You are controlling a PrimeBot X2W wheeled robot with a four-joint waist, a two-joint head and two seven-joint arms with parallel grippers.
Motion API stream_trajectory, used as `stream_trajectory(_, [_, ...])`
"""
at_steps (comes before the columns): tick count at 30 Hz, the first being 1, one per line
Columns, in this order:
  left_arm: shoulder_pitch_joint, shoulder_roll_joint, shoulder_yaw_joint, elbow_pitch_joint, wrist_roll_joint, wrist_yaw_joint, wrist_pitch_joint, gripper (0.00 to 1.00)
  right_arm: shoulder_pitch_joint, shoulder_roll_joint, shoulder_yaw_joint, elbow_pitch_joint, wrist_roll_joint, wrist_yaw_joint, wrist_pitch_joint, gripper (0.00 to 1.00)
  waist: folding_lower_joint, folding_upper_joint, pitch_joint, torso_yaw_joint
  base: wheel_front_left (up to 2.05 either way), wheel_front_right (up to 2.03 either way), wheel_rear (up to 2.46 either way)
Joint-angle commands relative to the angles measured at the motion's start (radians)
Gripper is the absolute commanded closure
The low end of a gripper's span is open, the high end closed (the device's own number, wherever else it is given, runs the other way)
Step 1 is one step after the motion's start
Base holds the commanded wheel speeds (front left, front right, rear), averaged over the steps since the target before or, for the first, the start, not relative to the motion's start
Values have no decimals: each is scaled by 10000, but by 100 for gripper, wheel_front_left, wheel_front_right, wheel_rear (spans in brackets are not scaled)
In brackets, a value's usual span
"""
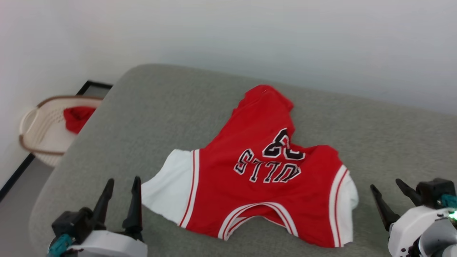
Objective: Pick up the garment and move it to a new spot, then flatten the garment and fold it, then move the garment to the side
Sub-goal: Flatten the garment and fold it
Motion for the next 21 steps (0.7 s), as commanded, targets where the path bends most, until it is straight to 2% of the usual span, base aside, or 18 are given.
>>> stream_trajectory(1, [-153,-180,114,-64,177,-152,-38,0,-196,-116,128,7,175,-3,299,0,0,0,666,617,0,0,0])
stream_trajectory(13, [-560,-1112,636,177,889,-893,-26,0,-563,-623,996,472,877,-4,2502,0,0,0,1345,1081,0,0,0])
stream_trajectory(19, [-711,-1441,837,345,1106,-1123,-22,0,-741,-618,1263,802,845,-3,3050,0,0,0,1495,1133,0,0,0])
stream_trajectory(20, [-738,-1477,880,372,1116,-1150,-22,0,-819,-647,1266,869,771,-3,3050,63,0,0,1506,1129,0,0,0])
stream_trajectory(21, [-769,-1516,921,400,1124,-1188,-23,0,-878,-688,1304,905,711,-4,3005,100,0,0,1515,1124,0,0,0])
